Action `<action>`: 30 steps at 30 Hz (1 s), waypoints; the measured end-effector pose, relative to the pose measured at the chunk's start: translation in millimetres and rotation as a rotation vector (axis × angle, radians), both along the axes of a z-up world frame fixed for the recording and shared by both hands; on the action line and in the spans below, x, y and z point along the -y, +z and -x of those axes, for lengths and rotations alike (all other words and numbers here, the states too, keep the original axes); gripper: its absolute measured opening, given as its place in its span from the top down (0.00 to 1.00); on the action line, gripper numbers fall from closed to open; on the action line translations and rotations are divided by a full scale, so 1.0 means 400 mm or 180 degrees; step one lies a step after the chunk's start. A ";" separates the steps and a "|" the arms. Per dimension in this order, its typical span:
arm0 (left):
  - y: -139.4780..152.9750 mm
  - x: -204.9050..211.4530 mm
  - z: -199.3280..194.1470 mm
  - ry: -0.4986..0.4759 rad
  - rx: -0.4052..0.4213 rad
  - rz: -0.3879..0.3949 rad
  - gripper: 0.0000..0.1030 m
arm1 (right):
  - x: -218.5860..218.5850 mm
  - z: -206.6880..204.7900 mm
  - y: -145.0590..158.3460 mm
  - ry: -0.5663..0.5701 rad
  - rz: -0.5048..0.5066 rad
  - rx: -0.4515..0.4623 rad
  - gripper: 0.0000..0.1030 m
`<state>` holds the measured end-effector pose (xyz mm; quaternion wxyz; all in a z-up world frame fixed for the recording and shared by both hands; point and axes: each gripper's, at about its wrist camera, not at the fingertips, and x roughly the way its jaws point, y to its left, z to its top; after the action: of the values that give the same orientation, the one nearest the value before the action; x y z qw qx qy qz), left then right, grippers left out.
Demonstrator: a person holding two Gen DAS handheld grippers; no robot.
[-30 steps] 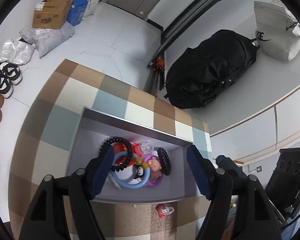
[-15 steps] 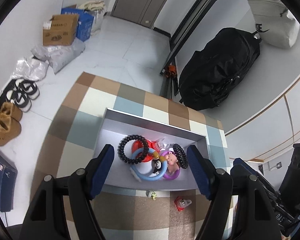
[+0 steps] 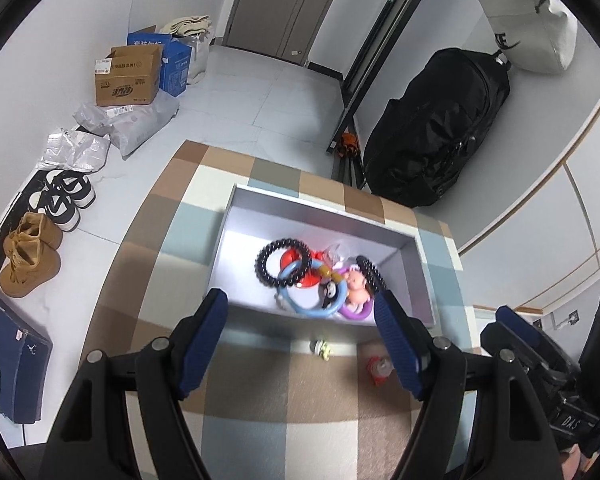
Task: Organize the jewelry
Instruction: 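Withdraw both grippers from the box back over the table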
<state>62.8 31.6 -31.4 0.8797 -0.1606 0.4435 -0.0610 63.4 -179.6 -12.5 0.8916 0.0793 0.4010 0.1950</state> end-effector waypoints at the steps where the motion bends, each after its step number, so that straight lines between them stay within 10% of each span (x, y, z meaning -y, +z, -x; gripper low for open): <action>1: -0.003 0.001 0.004 -0.0011 -0.0006 -0.0007 0.30 | 0.001 0.004 -0.002 -0.0001 0.0022 0.0002 0.02; 30: -0.141 0.091 -0.008 -0.0338 -0.0402 -0.0552 0.21 | 0.069 0.034 -0.091 -0.0210 0.0406 -0.0363 0.00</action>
<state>65.8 -4.9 -87.9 0.8561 -0.0637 0.5095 -0.0586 49.7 -207.1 -49.0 0.8765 0.0465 0.4599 0.1348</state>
